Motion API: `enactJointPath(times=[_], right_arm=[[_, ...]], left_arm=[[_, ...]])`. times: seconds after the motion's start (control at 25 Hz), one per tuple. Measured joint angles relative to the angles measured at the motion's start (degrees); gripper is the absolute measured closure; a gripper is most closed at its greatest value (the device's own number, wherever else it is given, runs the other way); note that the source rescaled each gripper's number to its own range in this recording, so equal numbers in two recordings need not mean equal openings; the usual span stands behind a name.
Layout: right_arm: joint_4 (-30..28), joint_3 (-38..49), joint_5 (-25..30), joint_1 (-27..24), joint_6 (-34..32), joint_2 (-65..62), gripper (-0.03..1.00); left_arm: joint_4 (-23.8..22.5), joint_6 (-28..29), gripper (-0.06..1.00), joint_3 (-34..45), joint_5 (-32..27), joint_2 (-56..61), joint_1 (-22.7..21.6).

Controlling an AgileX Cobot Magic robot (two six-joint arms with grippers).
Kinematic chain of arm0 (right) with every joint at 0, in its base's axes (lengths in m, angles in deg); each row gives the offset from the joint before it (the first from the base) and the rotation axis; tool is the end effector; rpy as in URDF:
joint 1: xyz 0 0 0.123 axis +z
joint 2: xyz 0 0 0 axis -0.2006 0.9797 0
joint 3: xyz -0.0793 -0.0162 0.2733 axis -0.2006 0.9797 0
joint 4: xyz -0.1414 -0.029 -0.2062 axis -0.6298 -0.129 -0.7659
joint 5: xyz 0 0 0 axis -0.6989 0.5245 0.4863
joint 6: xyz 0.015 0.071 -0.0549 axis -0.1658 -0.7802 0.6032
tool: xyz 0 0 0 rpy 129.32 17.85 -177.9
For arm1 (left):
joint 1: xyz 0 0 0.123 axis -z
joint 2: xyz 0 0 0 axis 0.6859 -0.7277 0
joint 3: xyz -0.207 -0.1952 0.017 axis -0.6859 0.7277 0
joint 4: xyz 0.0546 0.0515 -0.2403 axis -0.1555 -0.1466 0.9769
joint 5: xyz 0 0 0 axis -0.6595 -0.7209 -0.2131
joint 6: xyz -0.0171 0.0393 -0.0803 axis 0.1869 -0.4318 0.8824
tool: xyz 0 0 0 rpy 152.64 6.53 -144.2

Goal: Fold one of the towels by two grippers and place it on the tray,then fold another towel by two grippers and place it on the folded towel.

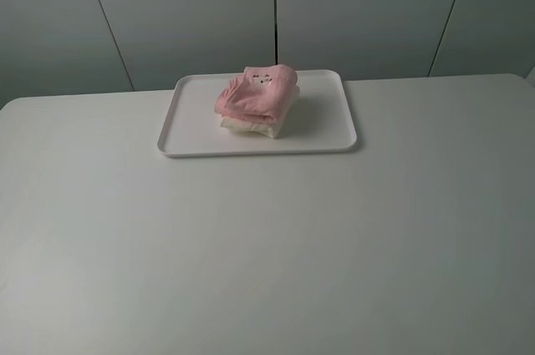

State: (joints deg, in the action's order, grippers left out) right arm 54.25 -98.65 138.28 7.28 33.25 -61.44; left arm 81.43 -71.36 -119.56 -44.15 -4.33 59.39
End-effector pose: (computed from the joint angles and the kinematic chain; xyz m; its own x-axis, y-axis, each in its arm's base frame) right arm 0.0007 0.0079 0.2778 -0.5078 -0.1938 -0.8394 -0.3949 0.9183 0.0269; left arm -0.0182 0.0120 0.2824 -0.5359 0.0782 -0.8407 0.1787 0.9837 -0.0224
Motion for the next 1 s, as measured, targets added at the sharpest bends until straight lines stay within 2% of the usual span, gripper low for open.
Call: enactJointPath(times=[0.2, 0.36, 0.48, 0.56, 0.68, 0.8, 0.88, 1.0], right_arm=[[-2.01, 0.00, -0.12, 0.00, -1.92, -0.11, -0.03], [-3.45, 0.00, -0.22, -0.79, -3.42, -1.97, -0.03], [-3.96, 0.00, -0.35, -5.12, -3.99, -4.03, -0.03], [-3.96, 0.00, -0.35, -9.89, -4.09, -4.16, -0.03], [-3.96, 0.00, -0.35, -15.56, -4.09, -4.30, -0.03], [-3.96, 0.00, -0.35, -19.72, -4.22, -4.30, -0.03], [-3.96, 0.00, -0.35, -21.17, -4.22, -4.30, -0.03], [-3.96, 0.00, -0.35, -21.26, -4.25, -4.30, -0.03]], left_arm=[[0.29, 0.12, -0.04, 0.80, 2.90, 0.00, 0.00], [3.78, 0.98, -0.04, 2.75, 7.24, -0.03, 0.00], [4.07, 1.99, -0.04, 3.11, 8.04, -0.03, -0.09], [3.39, 3.33, -0.04, 3.24, 8.14, 0.00, -0.68], [1.85, 5.42, -0.04, 3.24, 8.14, 0.00, -4.45], [1.31, 6.10, -0.04, 3.24, 8.14, 0.00, -11.21], [1.20, 6.21, -0.04, 3.24, 8.14, 0.00, -15.37], [1.20, 6.21, -0.04, 3.24, 8.14, -0.03, -16.79]])
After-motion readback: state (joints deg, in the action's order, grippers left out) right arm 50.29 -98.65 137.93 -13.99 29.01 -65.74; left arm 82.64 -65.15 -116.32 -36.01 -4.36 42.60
